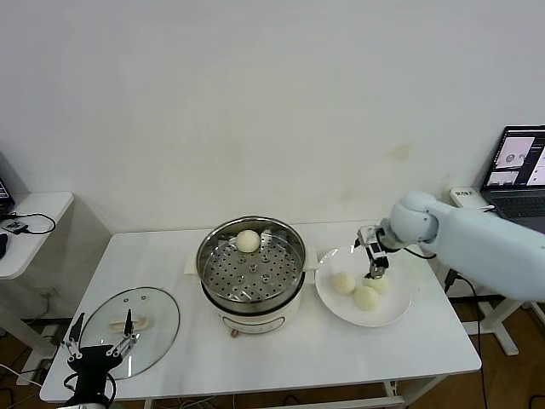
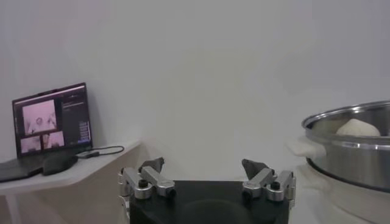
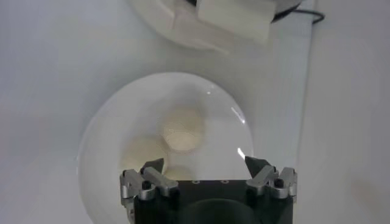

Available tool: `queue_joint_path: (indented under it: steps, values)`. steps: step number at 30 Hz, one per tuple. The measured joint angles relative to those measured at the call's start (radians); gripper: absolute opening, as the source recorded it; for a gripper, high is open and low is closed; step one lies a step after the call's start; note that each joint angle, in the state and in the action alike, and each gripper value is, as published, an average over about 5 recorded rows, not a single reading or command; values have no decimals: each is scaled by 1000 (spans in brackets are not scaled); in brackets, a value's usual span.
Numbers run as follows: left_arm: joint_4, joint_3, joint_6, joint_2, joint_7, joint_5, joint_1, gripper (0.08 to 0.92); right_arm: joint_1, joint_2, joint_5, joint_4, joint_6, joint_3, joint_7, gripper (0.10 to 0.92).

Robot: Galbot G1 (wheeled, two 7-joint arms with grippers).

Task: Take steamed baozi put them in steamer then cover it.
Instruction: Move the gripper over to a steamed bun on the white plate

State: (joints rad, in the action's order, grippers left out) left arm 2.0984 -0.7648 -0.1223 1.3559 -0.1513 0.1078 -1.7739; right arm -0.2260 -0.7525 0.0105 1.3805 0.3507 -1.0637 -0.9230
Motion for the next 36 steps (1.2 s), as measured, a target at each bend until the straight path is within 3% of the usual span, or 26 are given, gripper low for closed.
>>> queue_joint_path:
  steps: [24,36]
  values:
    - [-20,-1,4,-2,3,3,17,823,160,-147,-73,-191,-15,87,9,819]
    - [-21,2,5,1,3,4,19,823,191,-190,-96,-252,-22,111,17,747]
